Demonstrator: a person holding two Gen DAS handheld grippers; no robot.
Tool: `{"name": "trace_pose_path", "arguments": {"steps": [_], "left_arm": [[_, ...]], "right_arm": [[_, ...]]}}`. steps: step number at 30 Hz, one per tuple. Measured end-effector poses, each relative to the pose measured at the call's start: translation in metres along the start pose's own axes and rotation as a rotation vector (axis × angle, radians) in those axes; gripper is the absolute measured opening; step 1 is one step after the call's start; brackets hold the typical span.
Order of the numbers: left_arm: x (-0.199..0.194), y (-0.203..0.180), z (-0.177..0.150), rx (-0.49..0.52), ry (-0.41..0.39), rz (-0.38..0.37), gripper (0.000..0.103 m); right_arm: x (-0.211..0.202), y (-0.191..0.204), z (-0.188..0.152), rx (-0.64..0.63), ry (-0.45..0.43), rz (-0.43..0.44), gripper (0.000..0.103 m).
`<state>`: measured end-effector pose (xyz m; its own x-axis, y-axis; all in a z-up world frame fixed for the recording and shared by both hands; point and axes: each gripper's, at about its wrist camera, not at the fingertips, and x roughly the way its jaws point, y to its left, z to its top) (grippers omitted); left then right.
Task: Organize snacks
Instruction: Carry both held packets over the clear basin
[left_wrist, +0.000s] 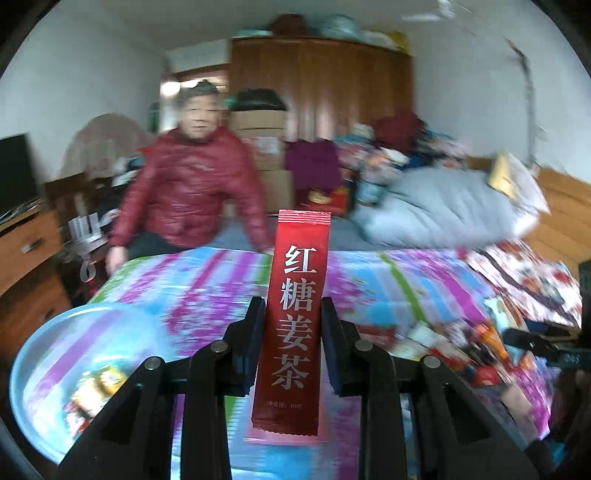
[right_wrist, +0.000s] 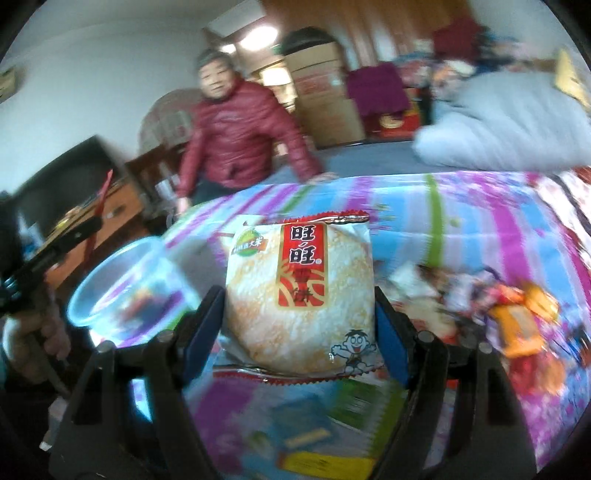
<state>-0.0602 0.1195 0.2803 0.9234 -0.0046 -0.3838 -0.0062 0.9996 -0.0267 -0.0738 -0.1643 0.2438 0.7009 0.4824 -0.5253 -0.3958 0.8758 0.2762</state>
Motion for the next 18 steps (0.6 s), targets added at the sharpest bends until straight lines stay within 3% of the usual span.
{"name": "trace_pose_path", "arguments": {"steps": [9,18], "left_arm": [[-0.029,0.134,0.003,-0.181,-0.017,0.240,0.030],[-0.039,0.226,-0.039,-0.340,0.065,0.375,0.030]], "right_arm": [[0.066,0.120,0.046,-0.122,0.063,0.220,0.077],[0.136,0.240,0.063,-0.251,0.157,0.387,0.077]]}}
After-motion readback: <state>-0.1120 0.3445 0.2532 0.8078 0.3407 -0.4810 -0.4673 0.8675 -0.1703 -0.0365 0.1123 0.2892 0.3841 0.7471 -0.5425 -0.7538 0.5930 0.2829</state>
